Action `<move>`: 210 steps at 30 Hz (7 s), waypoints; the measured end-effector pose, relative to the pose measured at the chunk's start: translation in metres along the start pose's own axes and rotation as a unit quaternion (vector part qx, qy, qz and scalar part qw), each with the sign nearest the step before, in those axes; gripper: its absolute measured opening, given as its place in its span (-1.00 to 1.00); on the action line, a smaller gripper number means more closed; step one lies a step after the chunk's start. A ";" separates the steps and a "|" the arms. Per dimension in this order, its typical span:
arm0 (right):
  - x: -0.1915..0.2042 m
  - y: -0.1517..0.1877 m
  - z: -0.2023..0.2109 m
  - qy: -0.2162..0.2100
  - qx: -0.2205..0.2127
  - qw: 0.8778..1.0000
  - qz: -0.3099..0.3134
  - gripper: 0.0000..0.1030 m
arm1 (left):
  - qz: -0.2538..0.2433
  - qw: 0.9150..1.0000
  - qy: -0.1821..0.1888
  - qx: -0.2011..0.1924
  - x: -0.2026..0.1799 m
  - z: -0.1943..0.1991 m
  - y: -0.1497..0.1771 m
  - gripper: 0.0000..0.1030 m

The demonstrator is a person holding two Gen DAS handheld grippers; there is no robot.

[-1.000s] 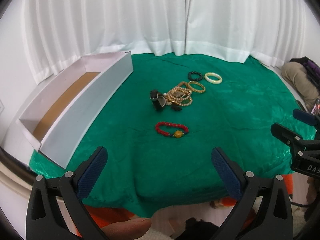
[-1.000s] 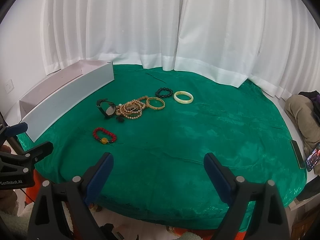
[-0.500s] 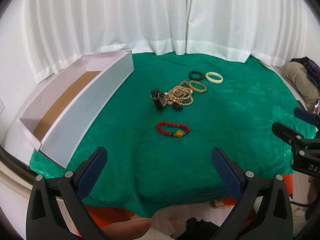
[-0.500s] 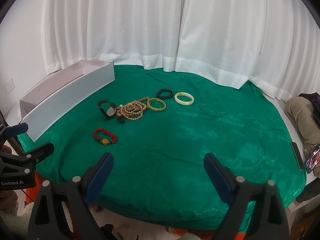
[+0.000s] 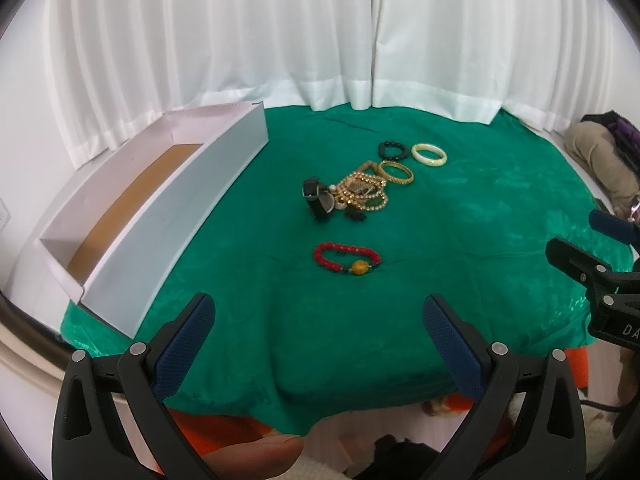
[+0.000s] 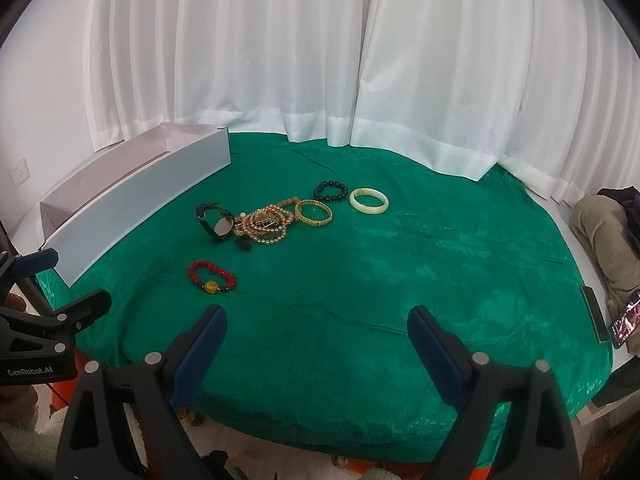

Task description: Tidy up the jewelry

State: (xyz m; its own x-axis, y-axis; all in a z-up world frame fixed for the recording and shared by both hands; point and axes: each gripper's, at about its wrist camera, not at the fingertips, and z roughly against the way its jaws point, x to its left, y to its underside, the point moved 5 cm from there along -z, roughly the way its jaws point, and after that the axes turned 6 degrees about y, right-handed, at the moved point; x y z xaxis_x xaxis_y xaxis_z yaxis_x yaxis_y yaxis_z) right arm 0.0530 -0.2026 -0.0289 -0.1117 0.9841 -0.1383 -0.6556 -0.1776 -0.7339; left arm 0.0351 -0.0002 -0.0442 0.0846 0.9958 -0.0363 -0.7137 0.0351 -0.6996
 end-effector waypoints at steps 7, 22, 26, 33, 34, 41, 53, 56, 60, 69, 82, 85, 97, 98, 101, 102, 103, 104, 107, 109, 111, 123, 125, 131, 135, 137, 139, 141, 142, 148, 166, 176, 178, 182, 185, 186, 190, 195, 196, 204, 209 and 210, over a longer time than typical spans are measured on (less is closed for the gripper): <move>0.000 0.001 0.000 0.000 0.000 1.000 0.001 0.81 | 0.000 1.000 -0.001 0.001 0.000 0.000 0.000 0.99; 0.001 0.005 0.001 0.000 0.001 1.000 0.001 0.81 | -0.011 1.000 -0.005 0.004 -0.001 -0.002 -0.001 0.99; 0.001 0.005 0.001 0.001 0.002 1.000 0.001 0.81 | -0.018 1.000 0.000 -0.002 -0.005 0.000 -0.001 0.99; 0.001 0.006 0.001 0.000 0.002 1.000 0.004 0.81 | -0.019 1.000 0.005 0.006 -0.005 -0.005 -0.001 0.99; 0.002 0.007 0.001 0.000 0.003 1.000 0.004 0.81 | -0.018 1.000 0.006 0.007 -0.005 -0.006 -0.001 0.99; 0.001 0.005 -0.008 -0.001 0.014 1.000 0.004 0.81 | 0.003 1.000 0.000 0.015 0.008 -0.018 -0.005 0.99; -0.007 0.011 -0.031 -0.006 0.040 0.999 -0.004 0.81 | 0.022 0.995 0.087 0.041 0.027 -0.109 -0.070 0.98; -0.011 0.013 -0.037 -0.006 0.047 0.999 -0.008 0.81 | 0.000 0.996 0.074 0.049 0.025 -0.152 -0.084 0.93; -0.018 0.016 -0.043 -0.003 0.055 0.998 -0.012 0.81 | 0.004 0.993 0.084 0.078 0.031 -0.198 -0.087 0.57; -0.025 0.017 -0.060 0.002 0.071 0.997 -0.017 0.81 | 0.014 0.991 0.092 0.092 0.046 -0.214 -0.082 -0.64; 0.007 0.006 -0.071 -0.050 0.071 0.996 0.017 0.81 | 0.053 0.991 0.100 0.068 0.103 -0.140 -0.058 -0.64; 0.034 0.005 -0.086 -0.117 0.089 0.988 0.048 0.81 | 0.063 0.992 0.087 0.066 0.114 -0.127 -0.043 -0.64; 0.156 -0.006 -0.168 -0.274 0.133 0.931 0.203 -0.21 | 0.108 0.989 0.076 0.063 0.140 -0.095 -0.010 -0.64; 0.160 -0.003 -0.179 -0.266 0.145 0.927 0.220 -0.21 | 0.111 0.989 0.076 0.063 0.143 -0.094 -0.008 -0.64; 0.160 -0.003 -0.189 -0.266 0.158 0.924 0.225 -0.27 | 0.114 0.989 0.074 0.065 0.146 -0.090 -0.006 -0.64; 0.160 -0.004 -0.189 -0.268 0.161 0.923 0.226 -0.27 | 0.114 0.989 0.072 0.066 0.146 -0.089 -0.005 -0.64; 0.162 -0.004 -0.189 -0.262 0.166 0.921 0.235 -0.39 | 0.115 0.989 0.070 0.067 0.147 -0.088 -0.005 -0.64; 0.162 -0.005 -0.192 -0.249 0.166 0.922 0.246 -0.62 | 0.117 0.988 0.069 0.068 0.147 -0.087 -0.006 -0.64; 0.159 -0.014 -0.192 -0.234 0.182 0.922 0.251 -0.67 | 0.124 0.988 0.066 0.067 0.150 -0.080 -0.011 -0.64; 0.155 -0.024 -0.190 -0.242 0.181 0.925 0.229 -0.67 | 0.125 0.988 0.064 0.060 0.153 -0.072 -0.016 -0.64; 0.151 -0.044 -0.182 -0.261 0.176 0.929 0.196 -0.67 | 0.130 0.988 0.062 0.049 0.157 -0.060 -0.024 -0.64; 0.229 -0.199 -0.099 -0.395 0.088 0.905 0.129 -0.67 | 0.181 0.982 -0.036 -0.035 0.248 0.001 -0.085 -0.64; 0.257 -0.221 -0.094 -0.406 0.067 0.901 0.136 -0.67 | 0.194 0.979 -0.059 -0.033 0.268 -0.007 -0.086 -0.64; 0.350 -0.240 -0.127 -0.418 0.068 0.893 0.155 -0.67 | 0.229 0.969 -0.098 0.004 0.313 -0.052 -0.065 -0.64; 0.396 -0.214 -0.172 -0.390 0.097 0.897 0.183 -0.67 | 0.241 0.965 -0.096 0.035 0.322 -0.077 -0.046 -0.64; 0.406 -0.199 -0.191 -0.376 0.110 0.900 0.191 -0.67 | 0.241 0.965 -0.098 0.045 0.323 -0.084 -0.041 -0.64; 0.411 -0.187 -0.202 -0.366 0.118 0.902 0.195 -0.67 | 0.239 0.965 -0.097 0.053 0.323 -0.089 -0.037 -0.64; 0.414 -0.179 -0.212 -0.361 0.123 0.904 0.194 -0.65 | 0.237 0.965 -0.098 0.060 0.322 -0.093 -0.035 -0.63; 0.414 -0.178 -0.215 -0.357 0.122 0.906 0.192 -0.64 | 0.235 0.965 -0.100 0.061 0.320 -0.095 -0.037 -0.62; 0.386 -0.193 -0.202 -0.346 0.103 0.919 0.162 -0.06 | 0.204 0.968 -0.145 0.027 0.310 -0.076 -0.048 0.34; 0.129 -0.076 -0.104 -0.155 0.013 0.982 0.106 0.53 | 0.060 0.998 0.002 0.002 0.082 -0.085 -0.020 0.91; 0.014 0.017 -0.098 -0.052 0.039 0.997 0.044 0.53 | 0.004 0.999 0.010 0.037 0.016 -0.147 0.011 0.90; 0.004 0.021 -0.093 -0.042 0.035 0.998 0.034 0.53 | -0.002 0.999 0.006 0.046 0.012 -0.152 0.018 0.91; -0.006 0.022 -0.092 -0.035 0.028 0.999 0.015 0.53 | -0.006 0.997 -0.005 0.072 0.013 -0.162 0.030 0.91; -0.009 0.022 -0.095 -0.034 0.027 0.999 0.007 0.53 | 0.012 0.997 0.000 0.080 0.018 -0.164 0.032 0.99; -0.010 0.023 -0.093 -0.035 0.027 0.999 0.005 0.53 | 0.014 0.997 0.003 0.082 0.019 -0.164 0.032 0.99; -0.012 0.028 -0.095 -0.035 0.031 0.999 0.001 0.53 | 0.019 0.996 0.012 0.085 0.019 -0.167 0.033 0.99; -0.013 0.031 -0.098 -0.038 0.037 0.999 -0.006 0.53 | 0.017 0.996 0.015 0.086 0.019 -0.165 0.034 0.99; -0.013 0.032 -0.098 -0.039 0.037 0.999 -0.007 0.53 | 0.017 0.996 0.015 0.087 0.019 -0.166 0.034 0.99; -0.014 0.035 -0.101 -0.042 0.039 0.998 -0.009 0.53 | 0.010 0.995 0.022 0.097 0.016 -0.165 0.031 0.99; -0.021 0.036 -0.103 -0.037 0.037 0.998 -0.017 0.53 | 0.029 0.995 0.062 0.074 0.016 -0.151 0.012 0.99; -0.022 0.036 -0.104 -0.037 0.038 0.998 -0.020 0.53 | 0.032 0.995 0.071 0.066 0.016 -0.147 0.006 0.99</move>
State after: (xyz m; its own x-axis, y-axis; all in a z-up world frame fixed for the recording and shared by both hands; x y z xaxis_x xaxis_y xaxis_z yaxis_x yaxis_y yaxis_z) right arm 0.1093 -0.2318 -0.1213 -0.1384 0.9887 -0.0585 -0.7151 -0.1406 -0.6847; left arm 0.1349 0.0036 -0.1538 0.1267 0.9743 -0.1860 -0.8049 -0.0086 -0.5933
